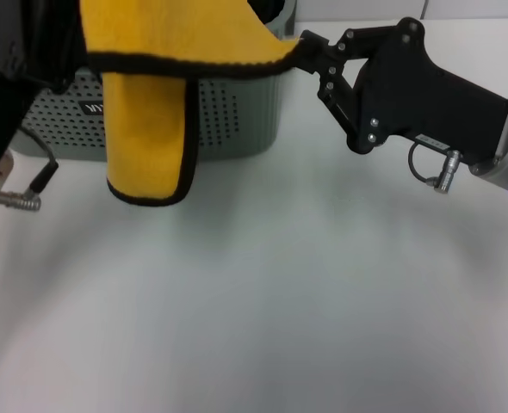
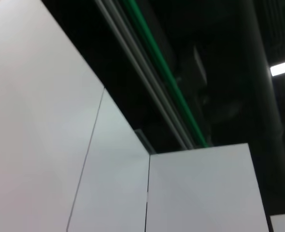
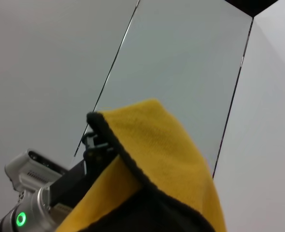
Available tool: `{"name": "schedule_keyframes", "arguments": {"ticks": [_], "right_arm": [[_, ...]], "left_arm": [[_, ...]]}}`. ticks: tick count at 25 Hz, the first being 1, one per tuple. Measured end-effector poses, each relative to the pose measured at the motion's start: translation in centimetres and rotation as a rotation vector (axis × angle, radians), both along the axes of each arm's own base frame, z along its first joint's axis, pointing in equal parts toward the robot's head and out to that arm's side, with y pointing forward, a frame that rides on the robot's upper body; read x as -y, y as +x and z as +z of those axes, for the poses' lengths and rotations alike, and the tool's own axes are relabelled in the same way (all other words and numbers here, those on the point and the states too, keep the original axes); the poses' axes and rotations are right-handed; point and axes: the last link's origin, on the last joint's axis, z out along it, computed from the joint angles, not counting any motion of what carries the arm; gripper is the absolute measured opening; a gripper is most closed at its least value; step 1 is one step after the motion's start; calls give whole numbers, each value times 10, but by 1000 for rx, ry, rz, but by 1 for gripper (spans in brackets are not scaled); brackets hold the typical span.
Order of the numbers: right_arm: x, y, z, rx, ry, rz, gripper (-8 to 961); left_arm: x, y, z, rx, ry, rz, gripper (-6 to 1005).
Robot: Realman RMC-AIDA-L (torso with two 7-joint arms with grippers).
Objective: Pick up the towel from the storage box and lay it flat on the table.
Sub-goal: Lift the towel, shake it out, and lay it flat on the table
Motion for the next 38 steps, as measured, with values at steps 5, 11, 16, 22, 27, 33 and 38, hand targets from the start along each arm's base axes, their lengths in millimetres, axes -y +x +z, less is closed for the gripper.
{"name": "schedule_keyframes", "arguments": {"ticks": [5,11,16,22,27,33,38], "right_arm": [[5,-5,12,-45,48,27,12],[9,-17,40,-110,156,75,13],[6,-37,51,-124,204,124,13],[-8,-62,57,-94,276,104,13],[-20,-78,60,-72,313,89,14],[-27,-89,63,-38,357,69,14],[-30,-98,64,2,396,70,14]], "left_arm": [[5,-13,-13,-51,-56,51,47],[17,-42,-34,-108,-84,217,73],[20,-51,-56,-200,-184,272,115],[15,-52,-72,-262,-287,297,179],[11,-56,-78,-284,-310,340,244],[14,-65,-76,-293,-308,378,488],[21,-69,-74,-301,-315,368,587]]}}
